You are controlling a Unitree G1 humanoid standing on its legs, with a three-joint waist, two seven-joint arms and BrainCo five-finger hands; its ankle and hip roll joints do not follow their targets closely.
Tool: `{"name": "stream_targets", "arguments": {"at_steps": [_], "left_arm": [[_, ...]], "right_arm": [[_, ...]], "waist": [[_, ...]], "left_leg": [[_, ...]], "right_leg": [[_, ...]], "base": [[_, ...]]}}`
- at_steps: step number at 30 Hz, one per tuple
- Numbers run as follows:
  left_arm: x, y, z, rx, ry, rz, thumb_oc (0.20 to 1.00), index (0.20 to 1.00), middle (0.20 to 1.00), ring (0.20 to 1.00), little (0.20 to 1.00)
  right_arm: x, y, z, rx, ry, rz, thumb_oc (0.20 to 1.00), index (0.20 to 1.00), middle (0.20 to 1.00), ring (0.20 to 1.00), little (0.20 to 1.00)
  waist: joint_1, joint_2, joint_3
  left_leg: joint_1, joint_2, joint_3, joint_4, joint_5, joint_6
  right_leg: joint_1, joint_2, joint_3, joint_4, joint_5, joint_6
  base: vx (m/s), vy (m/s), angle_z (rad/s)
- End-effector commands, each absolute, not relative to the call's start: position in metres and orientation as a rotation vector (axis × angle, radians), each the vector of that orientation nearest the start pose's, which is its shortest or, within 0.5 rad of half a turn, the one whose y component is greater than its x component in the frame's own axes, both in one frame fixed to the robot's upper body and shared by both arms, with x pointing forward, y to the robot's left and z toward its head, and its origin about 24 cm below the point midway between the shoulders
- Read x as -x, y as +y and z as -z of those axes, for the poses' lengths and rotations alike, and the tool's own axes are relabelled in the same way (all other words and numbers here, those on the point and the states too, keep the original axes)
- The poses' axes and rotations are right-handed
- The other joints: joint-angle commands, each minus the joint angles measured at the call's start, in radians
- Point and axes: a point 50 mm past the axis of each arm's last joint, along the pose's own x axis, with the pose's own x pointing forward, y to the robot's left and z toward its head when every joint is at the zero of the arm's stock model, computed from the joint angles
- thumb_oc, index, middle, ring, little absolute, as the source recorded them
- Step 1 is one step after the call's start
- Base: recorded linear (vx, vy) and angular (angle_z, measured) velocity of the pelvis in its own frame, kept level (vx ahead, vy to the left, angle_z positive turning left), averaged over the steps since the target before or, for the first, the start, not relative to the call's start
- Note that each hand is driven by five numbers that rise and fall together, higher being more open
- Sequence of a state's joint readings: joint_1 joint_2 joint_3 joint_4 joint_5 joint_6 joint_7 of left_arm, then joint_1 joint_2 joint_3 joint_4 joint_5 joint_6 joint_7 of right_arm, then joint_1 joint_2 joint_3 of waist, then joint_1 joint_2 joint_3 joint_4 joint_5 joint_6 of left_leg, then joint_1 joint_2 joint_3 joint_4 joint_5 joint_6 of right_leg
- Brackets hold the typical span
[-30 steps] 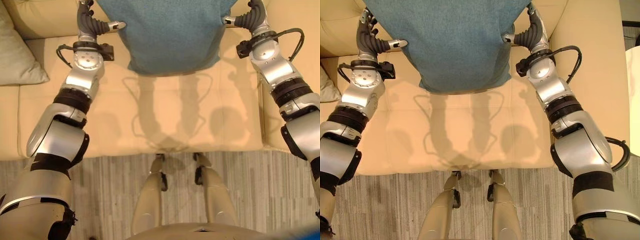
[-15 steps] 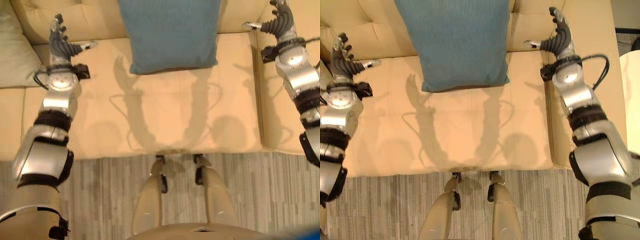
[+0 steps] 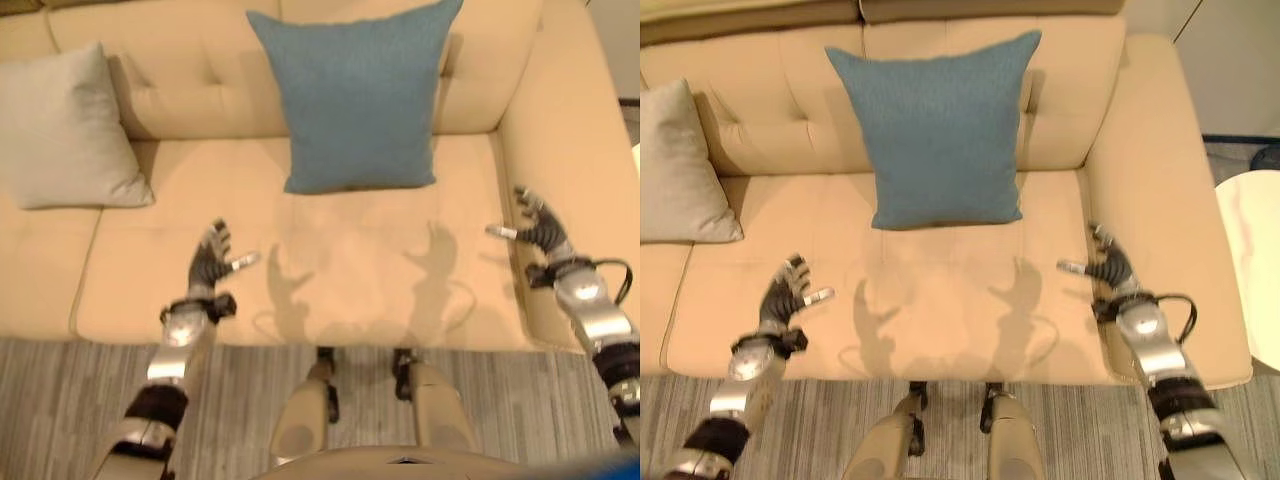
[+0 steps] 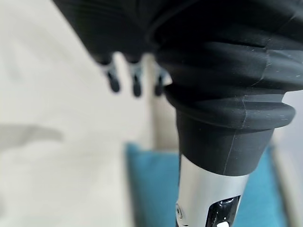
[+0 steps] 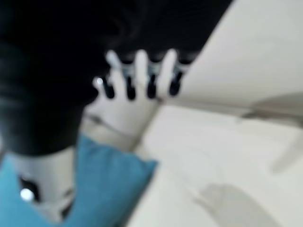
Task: Pick up all the scattered cushions and arrange them neatly on the sofa.
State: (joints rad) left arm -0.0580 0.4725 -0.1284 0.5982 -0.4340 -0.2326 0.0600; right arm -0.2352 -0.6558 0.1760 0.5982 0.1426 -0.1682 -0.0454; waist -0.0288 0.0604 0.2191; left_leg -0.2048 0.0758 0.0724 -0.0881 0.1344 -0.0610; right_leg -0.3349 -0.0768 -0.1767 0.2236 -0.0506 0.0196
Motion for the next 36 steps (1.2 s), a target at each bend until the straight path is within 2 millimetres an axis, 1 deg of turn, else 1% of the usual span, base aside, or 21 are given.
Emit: {"name": "stream_targets", "arguments": {"at_steps": [1,2,5,7,8,9,10,11,12,14,16,17,19,24,25,28,29,31,33,34,36], "left_arm": [[-0.226,0.283,0.041,-0.192,0.386,-0.181,1.000,1.000,1.000,1.000,1.000],[-0.201,0.288,0.067,-0.195,0.517,-0.226,1.000,1.000,1.000,1.000,1.000],[-0.170,0.294,0.093,-0.214,0.681,-0.275,1.000,1.000,1.000,1.000,1.000],[-0.151,0.298,0.106,-0.241,0.785,-0.290,1.000,1.000,1.000,1.000,1.000],[-0.151,0.298,0.106,-0.241,0.784,-0.290,1.000,1.000,1.000,1.000,1.000],[-0.137,0.296,0.115,-0.239,0.850,-0.291,1.000,1.000,1.000,1.000,1.000],[-0.137,0.296,0.115,-0.239,0.850,-0.291,1.000,1.000,1.000,1.000,1.000],[-0.122,0.296,0.125,-0.248,0.931,-0.306,1.000,1.000,1.000,1.000,1.000],[-0.116,0.295,0.128,-0.240,0.958,-0.311,1.000,1.000,1.000,1.000,1.000],[-0.113,0.292,0.131,-0.240,0.978,-0.309,1.000,1.000,1.000,1.000,1.000],[-0.109,0.288,0.134,-0.227,0.998,-0.306,1.000,1.000,1.000,1.000,1.000],[-0.103,0.280,0.140,-0.215,1.039,-0.285,1.000,1.000,1.000,1.000,1.000],[-0.098,0.272,0.146,-0.195,1.072,-0.264,1.000,1.000,1.000,1.000,1.000],[-0.102,0.258,0.149,-0.184,1.070,-0.225,1.000,1.000,1.000,1.000,1.000],[-0.107,0.254,0.148,-0.191,1.053,-0.213,1.000,1.000,1.000,1.000,1.000],[-0.113,0.252,0.148,-0.185,1.046,-0.220,1.000,1.000,1.000,1.000,1.000],[-0.117,0.252,0.147,-0.181,1.034,-0.235,1.000,1.000,1.000,1.000,1.000],[-0.119,0.254,0.145,-0.189,1.028,-0.238,1.000,1.000,1.000,1.000,1.000],[-0.123,0.260,0.143,-0.215,1.021,-0.243,1.000,1.000,1.000,1.000,1.000],[-0.124,0.265,0.141,-0.233,1.019,-0.251,1.000,1.000,1.000,1.000,1.000],[-0.119,0.267,0.142,-0.228,1.038,-0.259,1.000,1.000,1.000,1.000,1.000]], "right_arm": [[-0.273,-0.286,-0.013,0.622,0.258,-0.003,1.000,1.000,1.000,1.000,1.000],[-0.255,-0.286,0.012,0.608,0.354,-0.005,1.000,1.000,1.000,1.000,1.000],[-0.232,-0.288,0.042,0.624,0.491,-0.009,1.000,1.000,1.000,1.000,1.000],[-0.216,-0.292,0.060,0.652,0.589,-0.012,1.000,1.000,1.000,1.000,1.000],[-0.216,-0.292,0.060,0.652,0.589,-0.012,1.000,1.000,1.000,1.000,1.000],[-0.196,-0.298,0.076,0.640,0.684,0.010,1.000,1.000,1.000,1.000,1.000],[-0.196,-0.298,0.076,0.640,0.684,0.010,1.000,1.000,1.000,1.000,1.000],[-0.172,-0.301,0.093,0.606,0.782,0.041,1.000,1.000,1.000,1.000,1.000],[-0.163,-0.300,0.099,0.591,0.819,0.046,1.000,1.000,1.000,1.000,1.000],[-0.154,-0.301,0.105,0.584,0.862,0.054,1.000,1.000,1.000,1.000,1.000],[-0.148,-0.299,0.111,0.555,0.896,0.068,1.000,1.000,1.000,1.000,1.000],[-0.138,-0.299,0.118,0.542,0.952,0.077,1.000,1.000,1.000,1.000,1.000],[-0.128,-0.297,0.125,0.552,1.012,0.064,1.000,1.000,1.000,1.000,1.000],[-0.111,-0.294,0.133,0.507,1.091,0.087,1.000,1.000,1.000,1.000,1.000],[-0.111,-0.294,0.134,0.497,1.096,0.094,1.000,1.000,1.000,1.000,1.000],[-0.113,-0.288,0.136,0.471,1.099,0.117,1.000,1.000,1.000,1.000,1.000],[-0.120,-0.282,0.137,0.470,1.081,0.104,1.000,1.000,1.000,1.000,1.000],[-0.124,-0.277,0.137,0.467,1.072,0.089,1.000,1.000,1.000,1.000,1.000],[-0.128,-0.270,0.139,0.467,1.070,0.067,1.000,1.000,1.000,1.000,1.000],[-0.127,-0.268,0.140,0.468,1.076,0.054,1.000,1.000,1.000,1.000,1.000],[-0.124,-0.267,0.141,0.470,1.084,0.047,1.000,1.000,1.000,1.000,1.000]], "waist": [[-0.026,-0.070,-0.069],[-0.034,-0.074,-0.092],[-0.041,-0.078,-0.120],[-0.045,-0.079,-0.132],[-0.045,-0.079,-0.131],[-0.052,-0.083,-0.135],[-0.052,-0.083,-0.135],[-0.062,-0.088,-0.136],[-0.066,-0.091,-0.137],[-0.067,-0.095,-0.137],[-0.069,-0.105,-0.135],[-0.070,-0.119,-0.141],[-0.076,-0.113,-0.153],[-0.098,-0.093,-0.165],[-0.107,-0.090,-0.162],[-0.106,-0.109,-0.145],[-0.097,-0.122,-0.127],[-0.094,-0.127,-0.119],[-0.092,-0.129,-0.103],[-0.077,-0.123,-0.092],[-0.063,-0.117,-0.101]], "left_leg": [[0.103,-0.024,0.048,0.035,-0.060,-0.062],[0.125,-0.021,0.056,0.040,-0.068,-0.059],[0.157,-0.019,0.063,0.042,-0.074,-0.059],[0.179,-0.015,0.066,0.046,-0.076,-0.061],[0.181,-0.015,0.066,0.046,-0.076,-0.061],[0.195,-0.009,0.071,0.055,-0.075,-0.069],[0.195,-0.009,0.071,0.055,-0.075,-0.069],[0.197,-0.002,0.079,0.066,-0.059,-0.082],[0.194,0.001,0.085,0.081,-0.056,-0.085],[0.188,0.003,0.086,0.111,-0.057,-0.085],[0.183,-0.006,0.078,0.181,-0.087,-0.076],[0.197,-0.029,0.053,0.277,-0.131,-0.067],[0.246,-0.045,0.017,0.295,-0.157,-0.063],[0.315,-0.056,-0.022,0.241,-0.177,-0.057],[0.328,-0.061,-0.008,0.197,-0.213,-0.040],[0.314,-0.097,-0.003,0.144,-0.264,-0.002],[0.300,-0.118,0.001,0.128,-0.262,0.015],[0.297,-0.121,0.006,0.122,-0.258,0.020],[0.281,-0.110,0.017,0.119,-0.245,0.028],[0.257,-0.099,0.025,0.126,-0.227,0.039],[0.237,-0.090,0.032,0.124,-0.211,0.049]], "right_leg": [[0.136,-0.006,0.021,-0.211,0.116,0.105],[0.160,-0.001,0.027,-0.220,0.113,0.107],[0.197,0.005,0.036,-0.228,0.109,0.108],[0.222,0.007,0.038,-0.225,0.099,0.105],[0.224,0.007,0.038,-0.225,0.099,0.105],[0.250,0.012,0.036,-0.226,0.091,0.099],[0.251,0.012,0.036,-0.226,0.091,0.099],[0.273,0.015,0.031,-0.243,0.092,0.096],[0.278,0.016,0.031,-0.249,0.094,0.094],[0.283,0.014,0.026,-0.256,0.097,0.093],[0.281,0.010,0.031,-0.252,0.104,0.090],[0.270,-0.003,0.037,-0.243,0.116,0.086],[0.259,0.002,0.044,-0.237,0.128,0.087],[0.214,0.007,0.061,-0.227,0.164,0.106],[0.197,0.003,0.064,-0.224,0.173,0.115],[0.150,-0.019,0.090,-0.232,0.231,0.148],[0.125,-0.034,0.095,-0.244,0.265,0.175],[0.112,-0.039,0.101,-0.247,0.281,0.184],[0.089,-0.043,0.121,-0.224,0.264,0.190],[0.112,-0.033,0.130,-0.129,0.199,0.169],[0.135,-0.033,0.112,-0.062,0.150,0.147]], "base": [[0.03,0.007,-0.04],[0.03,-0.001,-0.07],[0.04,-0.023,-0.15],[0.02,-0.028,-0.12],[0.01,-0.046,-0.01],[0.00,-0.037,0.02],[-0.05,-0.073,0.05],[-0.08,-0.049,0.03],[-0.08,-0.050,0.04],[-0.09,-0.030,0.13],[-0.14,-0.018,0.08],[-0.13,0.044,-0.05],[-0.14,0.092,0.04],[-0.13,0.127,0.07],[-0.23,0.180,0.16],[-0.25,0.180,-0.07],[-0.28,0.184,-0.25],[-0.22,0.105,-0.47],[-0.32,0.093,-0.52],[-0.38,0.100,-0.22],[-0.25,0.053,-0.24]]}}
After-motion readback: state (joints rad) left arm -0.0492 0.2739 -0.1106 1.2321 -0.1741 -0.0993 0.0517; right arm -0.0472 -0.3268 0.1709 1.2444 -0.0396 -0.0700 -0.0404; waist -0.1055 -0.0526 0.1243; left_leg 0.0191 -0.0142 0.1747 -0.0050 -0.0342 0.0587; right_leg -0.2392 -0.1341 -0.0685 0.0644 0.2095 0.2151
